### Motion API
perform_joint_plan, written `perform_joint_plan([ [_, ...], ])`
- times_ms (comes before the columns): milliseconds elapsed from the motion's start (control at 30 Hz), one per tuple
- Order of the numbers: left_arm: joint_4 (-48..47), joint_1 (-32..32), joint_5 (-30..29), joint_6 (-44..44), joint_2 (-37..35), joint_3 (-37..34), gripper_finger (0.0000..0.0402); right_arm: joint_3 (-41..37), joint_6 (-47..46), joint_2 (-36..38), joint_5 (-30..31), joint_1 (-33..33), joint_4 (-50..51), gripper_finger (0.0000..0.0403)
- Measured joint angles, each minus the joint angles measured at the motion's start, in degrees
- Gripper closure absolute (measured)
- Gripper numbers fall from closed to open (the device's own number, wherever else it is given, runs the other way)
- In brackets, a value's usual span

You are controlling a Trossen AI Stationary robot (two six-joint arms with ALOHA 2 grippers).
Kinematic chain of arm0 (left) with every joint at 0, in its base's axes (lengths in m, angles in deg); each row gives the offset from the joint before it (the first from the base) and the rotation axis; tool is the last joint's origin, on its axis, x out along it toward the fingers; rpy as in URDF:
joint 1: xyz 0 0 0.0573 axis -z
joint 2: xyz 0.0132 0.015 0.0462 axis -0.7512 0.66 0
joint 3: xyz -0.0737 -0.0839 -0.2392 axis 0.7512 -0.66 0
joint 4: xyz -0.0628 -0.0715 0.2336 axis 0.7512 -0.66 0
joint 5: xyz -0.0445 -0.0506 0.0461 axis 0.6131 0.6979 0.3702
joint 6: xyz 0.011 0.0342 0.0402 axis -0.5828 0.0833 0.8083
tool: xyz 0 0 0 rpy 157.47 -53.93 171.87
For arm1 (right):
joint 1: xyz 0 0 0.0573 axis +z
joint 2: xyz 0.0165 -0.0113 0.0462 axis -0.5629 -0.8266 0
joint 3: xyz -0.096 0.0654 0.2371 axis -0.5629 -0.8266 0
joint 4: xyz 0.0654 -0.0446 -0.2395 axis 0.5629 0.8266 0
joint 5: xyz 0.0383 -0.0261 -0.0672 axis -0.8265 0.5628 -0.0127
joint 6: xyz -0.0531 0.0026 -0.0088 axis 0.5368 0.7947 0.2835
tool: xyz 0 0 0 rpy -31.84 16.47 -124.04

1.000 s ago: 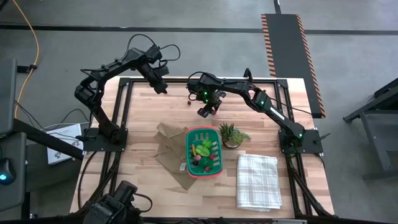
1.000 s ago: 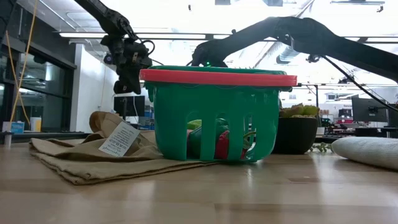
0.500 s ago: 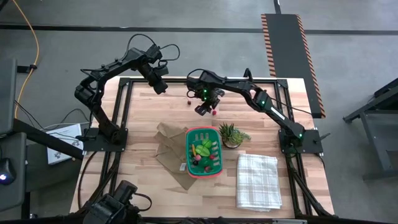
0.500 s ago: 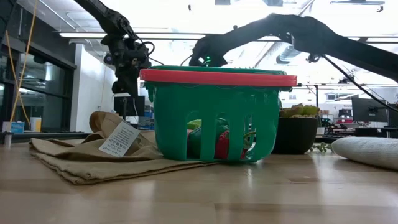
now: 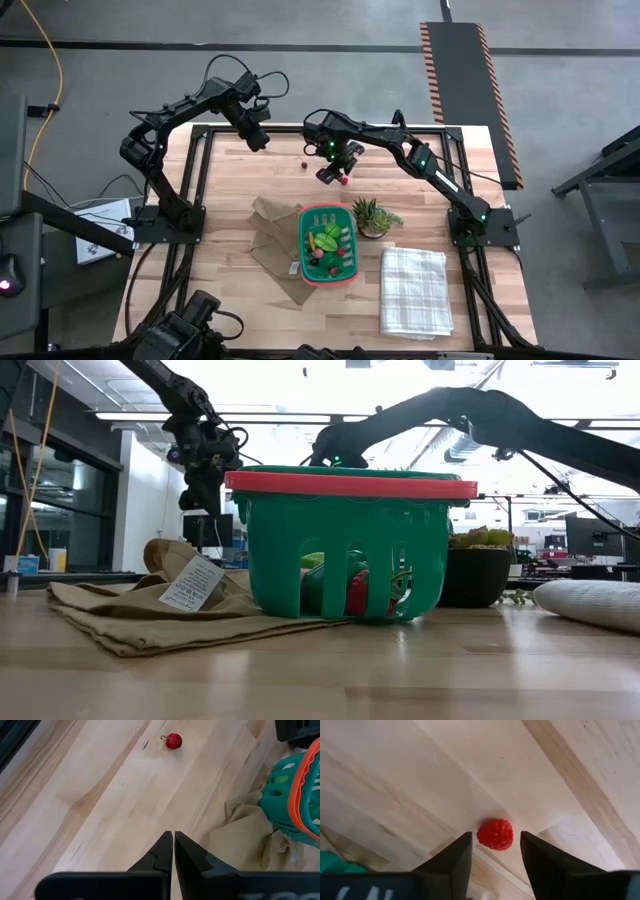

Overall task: Pick and placing Produce into tupperware
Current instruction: Put the red raspberry into the green basket

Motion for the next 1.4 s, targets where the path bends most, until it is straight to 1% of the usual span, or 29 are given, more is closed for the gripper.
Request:
perform_joint_plan([
  [133,0.02,0.0,0.0,0.02,0.0,0.0,0.0394,0.01,0.42,0.0,0.36,0.19,0.0,0.0222],
  [233,0.02,0.0,0.0,0.02,0.0,0.0,0.0394,0.02,0.44,-0.18,0.37,0.25,0.0,0.0214],
  [567,0.02,0.0,0.0,0.02,0.0,0.0,0.0394,-0.11,0.88,-0.44,2.36,0.28,-0.05,0.0212],
  [767,0.02,0.0,0.0,0.02,0.0,0.0,0.0394,-4.89,0.95,-0.42,1.94,0.8,0.13,0.0212],
  [967,0.07,0.0,0.0,0.04,0.0,0.0,0.0394,-5.42,1.35,-0.39,4.1,2.37,-0.34,0.0213],
  [1100,0.11,0.0,0.0,0.02,0.0,0.0,0.0394,-5.42,1.32,-0.39,3.86,2.31,-0.24,0.0219],
  [1400,0.08,0.0,0.0,0.02,0.0,0.0,0.0394,-5.42,1.14,-0.39,3.82,2.31,-0.04,0.0258],
])
